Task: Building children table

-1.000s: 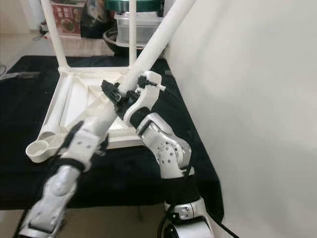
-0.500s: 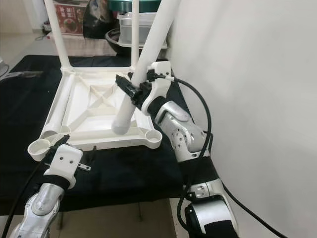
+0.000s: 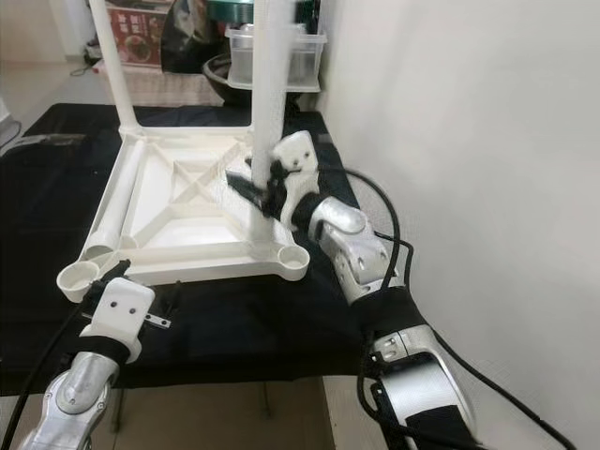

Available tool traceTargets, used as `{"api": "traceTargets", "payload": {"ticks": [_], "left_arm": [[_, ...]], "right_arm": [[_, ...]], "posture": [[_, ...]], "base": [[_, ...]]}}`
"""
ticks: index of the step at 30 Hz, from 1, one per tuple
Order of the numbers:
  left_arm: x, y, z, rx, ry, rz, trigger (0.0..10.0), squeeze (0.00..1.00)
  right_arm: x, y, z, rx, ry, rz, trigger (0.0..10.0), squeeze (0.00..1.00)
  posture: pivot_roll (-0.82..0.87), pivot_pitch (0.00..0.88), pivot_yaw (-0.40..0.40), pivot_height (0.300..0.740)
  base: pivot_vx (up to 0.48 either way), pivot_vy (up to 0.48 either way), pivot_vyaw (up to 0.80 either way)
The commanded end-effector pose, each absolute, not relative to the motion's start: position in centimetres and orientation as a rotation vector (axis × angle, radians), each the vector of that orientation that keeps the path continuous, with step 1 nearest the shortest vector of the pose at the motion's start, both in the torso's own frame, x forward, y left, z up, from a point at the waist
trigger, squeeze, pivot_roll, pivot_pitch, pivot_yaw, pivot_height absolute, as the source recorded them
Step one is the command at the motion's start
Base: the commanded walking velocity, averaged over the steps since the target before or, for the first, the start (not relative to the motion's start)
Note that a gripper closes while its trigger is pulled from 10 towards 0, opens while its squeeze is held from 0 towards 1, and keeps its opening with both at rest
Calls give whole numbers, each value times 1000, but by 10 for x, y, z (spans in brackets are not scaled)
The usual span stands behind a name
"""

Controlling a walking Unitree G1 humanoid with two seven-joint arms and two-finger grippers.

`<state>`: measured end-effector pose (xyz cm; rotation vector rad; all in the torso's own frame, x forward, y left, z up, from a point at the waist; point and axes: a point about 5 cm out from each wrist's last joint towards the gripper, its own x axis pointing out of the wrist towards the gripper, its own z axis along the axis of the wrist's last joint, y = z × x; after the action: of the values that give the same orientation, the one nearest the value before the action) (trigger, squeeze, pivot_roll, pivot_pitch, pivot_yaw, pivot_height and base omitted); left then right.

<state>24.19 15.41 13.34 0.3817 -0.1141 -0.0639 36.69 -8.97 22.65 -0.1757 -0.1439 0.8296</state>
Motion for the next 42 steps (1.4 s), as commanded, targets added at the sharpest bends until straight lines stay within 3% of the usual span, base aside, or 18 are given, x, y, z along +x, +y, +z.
{"api": "traceTargets", "payload": {"ticks": [1, 5, 10, 18, 28, 35, 36, 42], "left_arm": [[240, 153, 131, 383, -98, -71, 10000, 0], [239, 155, 131, 377, -95, -62, 10000, 0], [238, 153, 131, 373, -98, -66, 10000, 0], [238, 153, 131, 373, -100, -69, 10000, 0], [238, 154, 132, 377, -97, -74, 10000, 0], [239, 154, 132, 340, -90, -73, 10000, 0], [240, 154, 132, 321, -88, -67, 10000, 0], [241, 154, 132, 315, -85, -65, 10000, 0]], "right_arm": [[367, -90, 228, -233, -166, 844, 0, 0], [372, -103, 216, -350, -113, 876, 0, 0], [377, -110, 218, -366, -127, 842, 0, 0], [378, -110, 222, -364, -149, 837, 0, 0], [371, -102, 196, -408, -94, 939, 0, 0], [360, -82, 188, -75, -66, 1031, 0, 0], [353, -71, 191, 37, -63, 1071, 0, 0], [345, -59, 185, 29, -79, 1110, 0, 0]], "posture": [[30, 0, -91, 740], [28, 0, -94, 740], [26, 0, -94, 740], [31, 0, -91, 740], [42, 0, -92, 740], [43, 0, -91, 740], [41, 0, -88, 740], [43, 0, -88, 740]], "base": [[0, 0, 0], [0, 0, 0], [0, 0, 0], [0, 0, 0], [0, 0, 0], [0, 0, 0], [0, 0, 0], [0, 0, 0]]}}
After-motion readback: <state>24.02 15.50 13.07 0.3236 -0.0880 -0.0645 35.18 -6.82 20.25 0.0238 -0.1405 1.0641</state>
